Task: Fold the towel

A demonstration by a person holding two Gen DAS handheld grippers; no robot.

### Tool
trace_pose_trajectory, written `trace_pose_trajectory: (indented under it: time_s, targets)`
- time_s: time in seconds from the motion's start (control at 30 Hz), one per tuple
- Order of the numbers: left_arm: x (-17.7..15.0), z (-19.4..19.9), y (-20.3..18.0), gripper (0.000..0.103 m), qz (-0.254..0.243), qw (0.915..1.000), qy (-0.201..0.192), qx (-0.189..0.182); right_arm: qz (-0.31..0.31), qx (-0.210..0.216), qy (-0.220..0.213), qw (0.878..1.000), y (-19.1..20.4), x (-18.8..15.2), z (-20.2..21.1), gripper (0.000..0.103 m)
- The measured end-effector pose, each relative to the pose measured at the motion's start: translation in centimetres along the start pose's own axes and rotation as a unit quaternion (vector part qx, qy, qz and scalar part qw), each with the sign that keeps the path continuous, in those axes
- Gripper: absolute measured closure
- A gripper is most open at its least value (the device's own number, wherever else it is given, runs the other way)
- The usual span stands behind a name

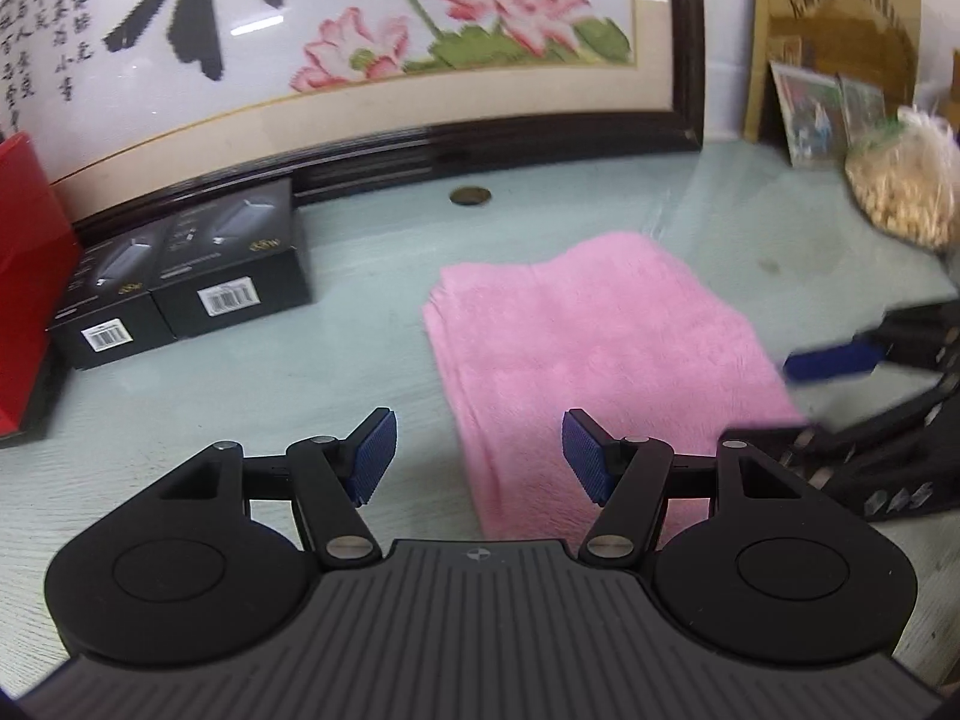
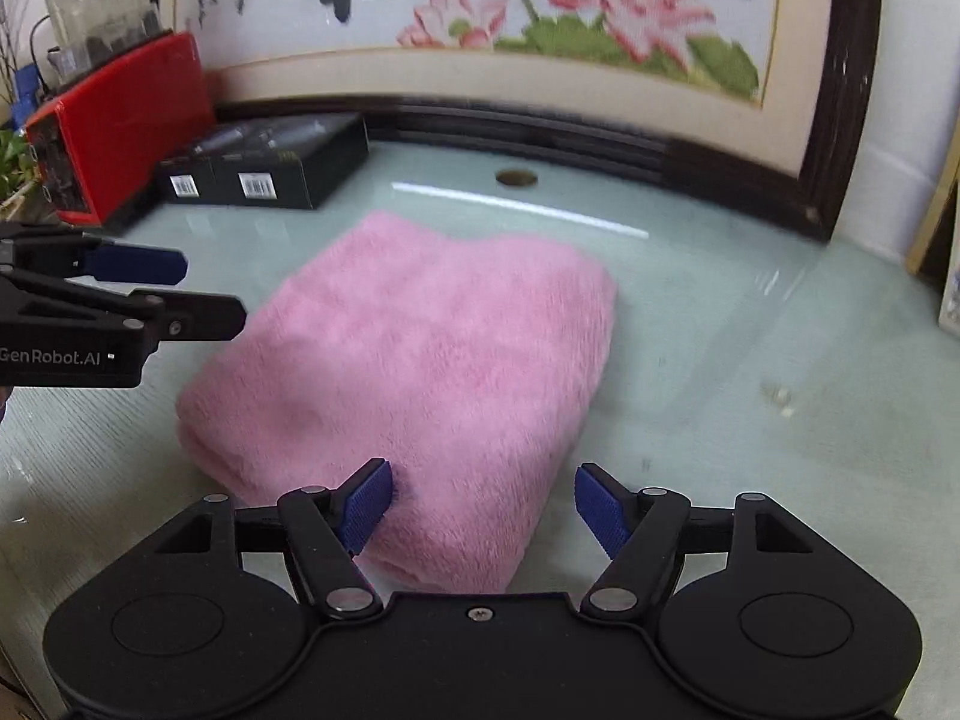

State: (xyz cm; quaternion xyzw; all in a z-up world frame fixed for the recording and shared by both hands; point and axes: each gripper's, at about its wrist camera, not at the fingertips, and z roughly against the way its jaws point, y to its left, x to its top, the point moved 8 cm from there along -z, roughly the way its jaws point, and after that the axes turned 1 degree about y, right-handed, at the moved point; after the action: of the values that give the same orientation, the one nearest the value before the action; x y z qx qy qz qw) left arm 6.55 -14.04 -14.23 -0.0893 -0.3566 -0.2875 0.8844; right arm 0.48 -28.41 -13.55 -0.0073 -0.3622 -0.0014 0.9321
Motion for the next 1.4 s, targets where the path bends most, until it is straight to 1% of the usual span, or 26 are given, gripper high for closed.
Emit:
trace_pose_trajectory:
  time_s: [0.27,0.37,0.63,0.67,0.73,0.77,0.8,0.83,0.87,0.9,0.97,1.17,1.2,1.23,1.33,1.4]
  targets:
    - [-1.0,-1.0,0.3,0.042,0.015,0.9991,0.031,0.025,-0.002,-0.028,0.013,1.000,-1.8,-1.1,-0.1,0.037]
    - [-1.2,-1.0,0.2,0.042,0.014,0.9990,0.030,0.032,-0.003,-0.038,0.018,0.999,-2.5,-1.5,-0.2,0.037]
    - [-1.3,-0.7,0.5,0.041,0.033,0.9984,0.028,0.038,-0.007,-0.064,0.030,0.997,-4.4,-2.6,-0.4,0.036]
    - [-1.3,-0.7,0.5,0.041,0.033,0.9983,0.028,0.039,-0.016,-0.051,0.023,0.998,-4.6,-3.0,-1.3,0.036]
    - [-1.5,-0.8,0.4,0.041,0.035,0.9980,0.030,0.042,-0.036,-0.021,0.000,0.999,-4.5,-2.2,-0.4,0.036]
    - [-1.5,-0.8,0.4,0.041,0.036,0.9979,0.030,0.044,-0.047,0.001,-0.005,0.999,-4.2,-1.9,-0.2,0.033]
    - [-1.6,-0.8,0.4,0.041,0.036,0.9979,0.029,0.045,-0.055,0.024,0.000,0.998,-3.9,-1.7,-0.4,0.033]
    - [-1.6,-0.7,0.3,0.040,0.036,0.9979,0.029,0.045,-0.058,0.033,0.008,0.998,-3.6,-1.6,-0.7,0.033]
    - [-1.6,-0.7,0.3,0.040,0.036,0.9979,0.029,0.046,-0.054,0.030,0.015,0.998,-3.6,-1.7,-1.0,0.033]
    - [-1.7,-0.6,0.3,0.038,0.036,0.9979,0.029,0.047,-0.037,0.009,0.038,0.999,-3.4,-2.2,-2.0,0.033]
    - [-1.9,-0.6,0.4,0.037,0.037,0.9977,0.028,0.050,-0.030,0.008,0.035,0.999,-3.1,-2.1,-1.8,0.024]
    - [-2.1,-0.6,0.5,0.036,0.040,0.9975,0.024,0.052,-0.011,0.006,0.026,1.000,-2.5,-1.7,-1.4,0.024]
    - [-2.2,-0.6,0.5,0.036,0.040,0.9975,0.024,0.053,-0.015,0.008,0.025,1.000,-2.6,-1.6,-1.5,0.025]
    - [-2.2,-0.6,0.5,0.035,0.040,0.9975,0.023,0.054,-0.019,0.010,0.025,0.999,-2.8,-1.6,-1.6,0.026]
    - [-2.2,-0.6,0.5,0.033,0.041,0.9972,0.023,0.058,-0.032,0.018,0.023,0.999,-3.1,-1.4,-2.0,0.035]
    - [-2.2,-0.7,0.5,0.033,0.042,0.9972,0.023,0.058,-0.040,0.022,0.022,0.999,-3.3,-1.3,-2.2,0.048]
